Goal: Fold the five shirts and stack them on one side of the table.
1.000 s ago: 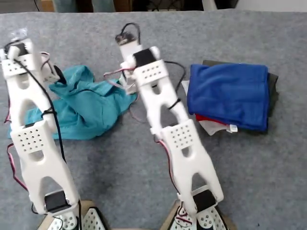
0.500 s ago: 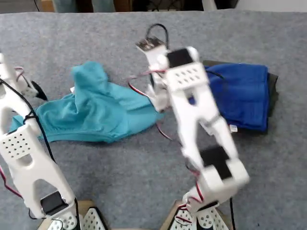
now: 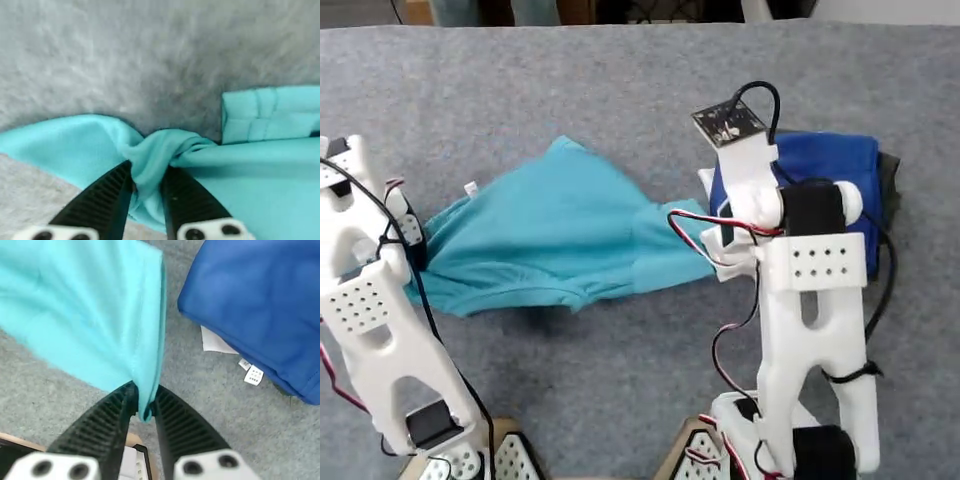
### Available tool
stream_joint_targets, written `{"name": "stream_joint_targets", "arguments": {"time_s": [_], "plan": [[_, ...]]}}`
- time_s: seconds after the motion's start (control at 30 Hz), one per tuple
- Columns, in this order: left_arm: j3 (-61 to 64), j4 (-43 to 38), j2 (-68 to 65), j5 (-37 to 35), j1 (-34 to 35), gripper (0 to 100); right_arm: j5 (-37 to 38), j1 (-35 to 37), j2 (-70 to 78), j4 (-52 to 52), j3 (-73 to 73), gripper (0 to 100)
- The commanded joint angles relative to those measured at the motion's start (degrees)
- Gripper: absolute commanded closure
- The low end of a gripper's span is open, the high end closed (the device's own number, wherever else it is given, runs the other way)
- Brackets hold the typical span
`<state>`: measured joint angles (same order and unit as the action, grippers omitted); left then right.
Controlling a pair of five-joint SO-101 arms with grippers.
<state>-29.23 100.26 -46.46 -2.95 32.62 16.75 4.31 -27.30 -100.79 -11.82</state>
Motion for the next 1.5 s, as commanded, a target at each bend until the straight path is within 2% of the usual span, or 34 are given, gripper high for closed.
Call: {"name": "stream_joint_targets", "arguments": {"time_s": [0.0, 0.23, 0.4, 0.57, 0.8, 0.87, 1.0, 1.2, 1.27, 1.3, 1.47], "plan": [[8.4, 0.6, 3.5, 5.8, 0.6, 97, 0.4, -1.1, -2.0, -0.4, 0.0, 98.4], [30.5, 0.6, 30.1, 20.0, -0.7, 97, 0.5, -1.3, -2.0, -0.4, 3.3, 98.4], [52.6, 0.6, 51.3, 32.3, -6.4, 97, 0.5, -1.3, -2.2, -0.4, 7.6, 98.4], [65.5, 0.6, 67.2, 38.0, -13.0, 97, 1.5, -1.4, -2.5, -0.4, 7.7, 98.4], [63.3, 0.5, 76.7, 43.0, -16.8, 96, 5.1, -1.4, -2.0, -0.4, 5.2, 98.4], [60.8, 0.6, 76.7, 42.4, -16.4, 90, 7.1, -1.4, -2.2, -0.4, 3.6, 98.4], [56.1, 0.7, 76.7, 39.2, -11.3, 70, 12.9, -1.4, -2.4, -0.4, 1.5, 98.4], [45.7, 0.6, 76.7, 47.9, 0.9, 70, 20.0, -1.4, -2.4, -0.1, -2.1, 98.4], [39.5, 0.6, 76.2, 43.8, 0.1, 70, 23.6, -1.4, -2.4, 0.0, -2.2, 98.4], [36.8, 0.6, 75.3, 39.5, -2.2, 70, 25.1, -1.4, -2.4, 0.0, -2.2, 98.4], [24.5, 0.5, 63.3, 11.2, -22.9, 70, 31.0, -1.1, -1.9, 3.5, -1.5, 98.4]]}}
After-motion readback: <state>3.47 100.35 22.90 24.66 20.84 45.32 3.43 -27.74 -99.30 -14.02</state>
